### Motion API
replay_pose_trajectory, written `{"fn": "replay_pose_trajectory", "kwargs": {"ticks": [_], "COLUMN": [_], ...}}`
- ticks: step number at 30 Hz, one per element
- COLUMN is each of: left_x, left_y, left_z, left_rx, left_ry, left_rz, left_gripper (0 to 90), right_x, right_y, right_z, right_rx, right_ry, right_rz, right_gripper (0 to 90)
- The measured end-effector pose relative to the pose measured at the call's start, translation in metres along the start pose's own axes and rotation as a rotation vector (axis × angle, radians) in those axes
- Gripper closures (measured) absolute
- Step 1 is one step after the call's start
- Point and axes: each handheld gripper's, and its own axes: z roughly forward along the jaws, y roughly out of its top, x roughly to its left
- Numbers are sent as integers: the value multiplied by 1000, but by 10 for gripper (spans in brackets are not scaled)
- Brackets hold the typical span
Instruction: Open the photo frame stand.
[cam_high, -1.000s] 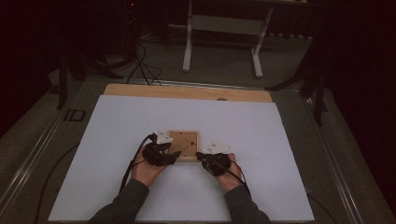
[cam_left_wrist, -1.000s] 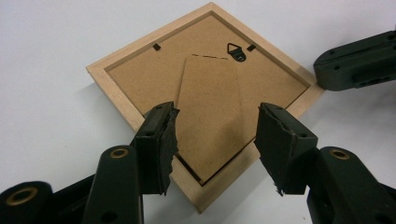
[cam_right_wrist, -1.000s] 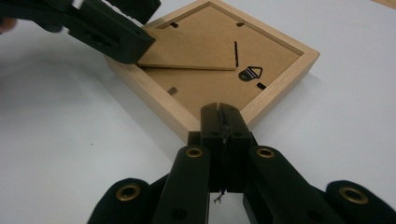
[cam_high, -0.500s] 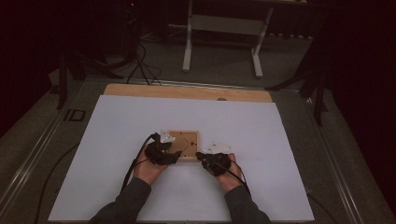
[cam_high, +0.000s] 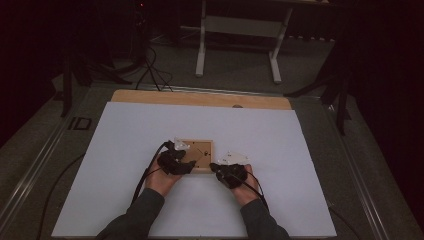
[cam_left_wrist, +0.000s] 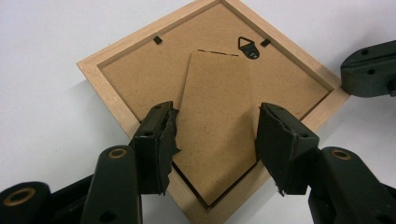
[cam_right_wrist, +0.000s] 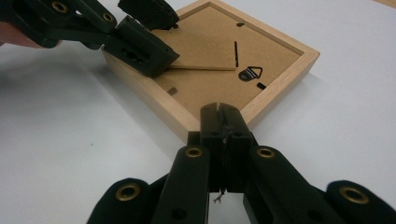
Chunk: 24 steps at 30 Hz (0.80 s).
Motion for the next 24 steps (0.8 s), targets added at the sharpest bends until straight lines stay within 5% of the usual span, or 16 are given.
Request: {"fn": "replay_pose_trajectory", "kwargs": {"ticks": [14,24], "left_x": [-1,2], "left_y": [8,11], "left_z": [-4,-8], "left_rx": [22,2], "left_ry": [4,-16], "left_rz": [23,-26], "left_gripper": [507,506], "right_x": [0,0], "right_y": [0,0], "right_z": [0,0], "right_rx": [-1,-1], "right_ry": [1,-1], "right_rz": [2,1], "right_gripper": [891,892]}}
